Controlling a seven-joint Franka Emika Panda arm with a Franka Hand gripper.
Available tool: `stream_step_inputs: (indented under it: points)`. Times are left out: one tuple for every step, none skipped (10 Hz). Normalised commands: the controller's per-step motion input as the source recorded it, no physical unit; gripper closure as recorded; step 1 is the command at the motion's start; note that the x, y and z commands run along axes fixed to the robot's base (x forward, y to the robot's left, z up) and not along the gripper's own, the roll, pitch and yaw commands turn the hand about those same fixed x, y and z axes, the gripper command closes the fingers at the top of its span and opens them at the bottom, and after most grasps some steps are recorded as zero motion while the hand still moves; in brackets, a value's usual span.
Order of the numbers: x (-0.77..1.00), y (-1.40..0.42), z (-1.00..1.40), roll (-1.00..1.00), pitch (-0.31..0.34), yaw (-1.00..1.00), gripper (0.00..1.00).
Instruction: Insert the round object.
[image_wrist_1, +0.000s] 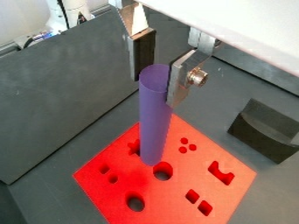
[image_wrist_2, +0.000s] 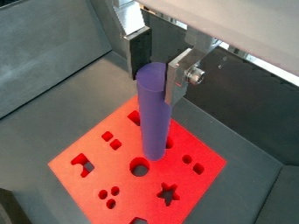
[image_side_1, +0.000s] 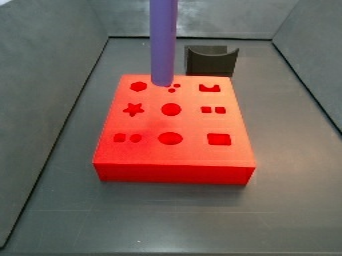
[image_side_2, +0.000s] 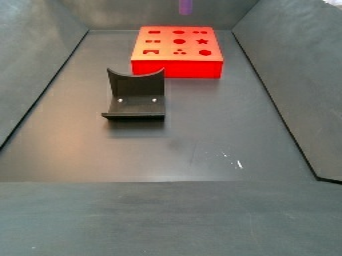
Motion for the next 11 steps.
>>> stream_step_inputs:
  points:
    - [0.42, 0.18, -0.85, 0.0, -0.129, 0.0, 1.0]
    - [0.31, 0.09, -0.78, -0.01, -0.2, 0.0, 1.0]
    - [0.26, 0.03, -0.72, -0.06, -0.243, 0.0, 1.0]
    - [0.0, 0.0, -0.38, 0.0, -0.16, 0.0, 1.0]
    - [-0.16, 0.06, -0.21, 0.02, -0.023, -0.09, 1.0]
    - [-0.27, 0.1, -0.21, 0.01, -0.027, -0.11, 1.0]
    - [-0.21, 0.12, -0.19, 0.01, -0.009, -0.12, 1.0]
    - [0.0, 0.05, -0.17, 0.0, -0.011, -0.01, 1.0]
    - [0.08, 0.0, -0.15, 0.0, -0.03, 0.0, 1.0]
    - [0.12, 0.02, -0.2, 0.0, -0.029, 0.0, 1.0]
    - [0.11, 0.04, -0.21, 0.0, -0.029, 0.0, 1.0]
